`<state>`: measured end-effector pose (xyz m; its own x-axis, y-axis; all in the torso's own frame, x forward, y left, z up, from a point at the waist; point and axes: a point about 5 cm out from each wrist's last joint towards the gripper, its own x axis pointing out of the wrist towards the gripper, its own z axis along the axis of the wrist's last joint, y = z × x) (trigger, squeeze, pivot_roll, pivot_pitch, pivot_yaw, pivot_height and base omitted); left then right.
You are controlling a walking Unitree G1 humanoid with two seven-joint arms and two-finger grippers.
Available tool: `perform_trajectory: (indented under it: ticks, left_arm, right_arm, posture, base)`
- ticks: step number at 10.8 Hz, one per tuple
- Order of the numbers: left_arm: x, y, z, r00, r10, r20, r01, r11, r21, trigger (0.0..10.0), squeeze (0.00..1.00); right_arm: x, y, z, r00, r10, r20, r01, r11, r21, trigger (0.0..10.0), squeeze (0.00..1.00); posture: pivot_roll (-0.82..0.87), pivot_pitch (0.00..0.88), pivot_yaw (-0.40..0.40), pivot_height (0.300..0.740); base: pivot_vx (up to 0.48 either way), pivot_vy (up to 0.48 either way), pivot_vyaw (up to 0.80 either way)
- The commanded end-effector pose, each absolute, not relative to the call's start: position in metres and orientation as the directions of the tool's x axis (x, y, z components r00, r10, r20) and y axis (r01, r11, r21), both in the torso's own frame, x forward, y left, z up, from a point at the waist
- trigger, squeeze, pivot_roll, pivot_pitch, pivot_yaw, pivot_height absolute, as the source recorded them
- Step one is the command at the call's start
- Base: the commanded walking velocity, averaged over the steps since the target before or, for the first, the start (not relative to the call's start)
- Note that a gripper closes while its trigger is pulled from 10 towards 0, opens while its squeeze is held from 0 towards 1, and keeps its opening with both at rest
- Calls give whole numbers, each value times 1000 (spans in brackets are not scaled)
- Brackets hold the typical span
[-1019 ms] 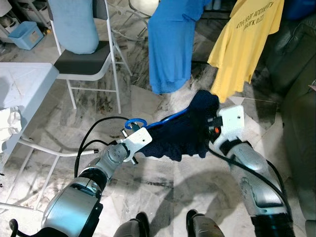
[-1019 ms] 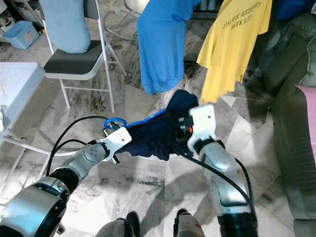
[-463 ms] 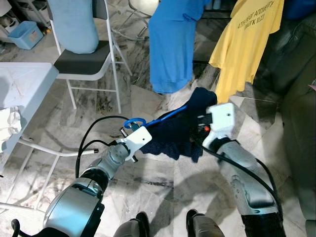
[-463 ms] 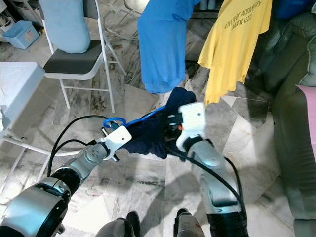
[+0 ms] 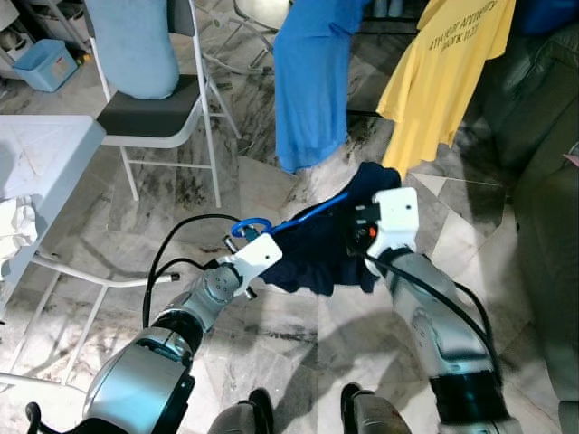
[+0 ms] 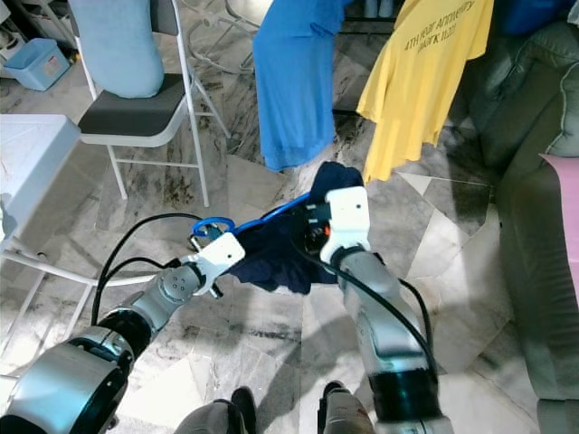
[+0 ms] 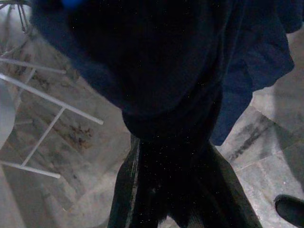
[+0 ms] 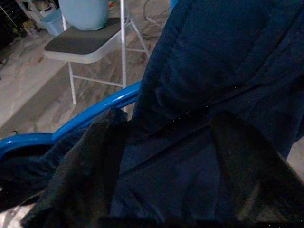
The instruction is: Hang hanger
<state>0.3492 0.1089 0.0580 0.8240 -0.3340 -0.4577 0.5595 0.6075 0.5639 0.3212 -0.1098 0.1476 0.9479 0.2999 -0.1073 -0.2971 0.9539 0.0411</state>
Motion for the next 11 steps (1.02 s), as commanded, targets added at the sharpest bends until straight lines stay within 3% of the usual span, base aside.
perform_trajectory:
  ticks: [1,11]
  left_arm:
    - [347,113,54,827,-324,-459,552,622,556,10000,0]
    - [346,116,52,830,-311,-462,542,646,538,10000,0]
  right_arm:
    - [322,-104,145,944,310,-114,-306,951,54,0,0]
    - [329,-127,144,971,226,-78,-227,974,-5,0,0]
  posture:
    - [-229,232,132,740]
    - [-230,225,116,740]
  base:
    - [0,0,0]
    - [0,0,0]
